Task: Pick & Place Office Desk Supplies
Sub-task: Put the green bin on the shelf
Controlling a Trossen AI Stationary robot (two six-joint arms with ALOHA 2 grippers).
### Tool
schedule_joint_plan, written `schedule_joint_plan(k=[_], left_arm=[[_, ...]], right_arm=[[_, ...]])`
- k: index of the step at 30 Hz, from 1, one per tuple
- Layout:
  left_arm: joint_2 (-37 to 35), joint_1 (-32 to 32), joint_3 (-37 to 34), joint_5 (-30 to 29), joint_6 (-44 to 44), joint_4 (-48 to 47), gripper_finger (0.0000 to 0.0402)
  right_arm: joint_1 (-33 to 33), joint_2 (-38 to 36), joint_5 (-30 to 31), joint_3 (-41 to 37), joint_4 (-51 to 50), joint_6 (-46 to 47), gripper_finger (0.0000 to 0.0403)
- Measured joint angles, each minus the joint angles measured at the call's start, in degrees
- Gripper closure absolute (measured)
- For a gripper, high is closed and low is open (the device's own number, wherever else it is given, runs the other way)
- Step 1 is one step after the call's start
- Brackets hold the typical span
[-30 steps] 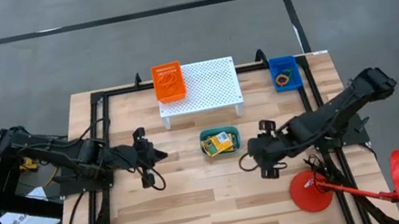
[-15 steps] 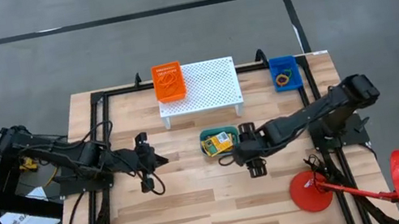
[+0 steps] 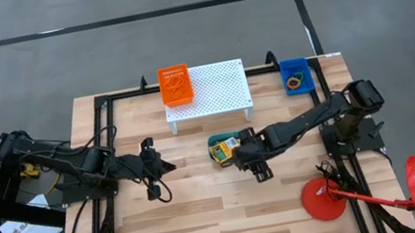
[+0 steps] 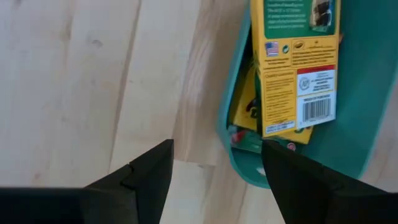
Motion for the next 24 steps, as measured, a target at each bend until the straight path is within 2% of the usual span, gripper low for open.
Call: schedule_joint_plan(k=[4, 24], left_arm=[[0.00, 0.00, 0.00, 0.01, 0.00, -0.02, 0.0385], [0.00, 0.00, 0.00, 0.14, 0.35, 1.41, 0.0385]], right_arm=[[-1.48, 0.00, -1.78, -0.84, 1.30, -1.68, 0.0163], [-2.19, -0.02, -1.61, -8.51, 9.41, -6.97, 0.0173]])
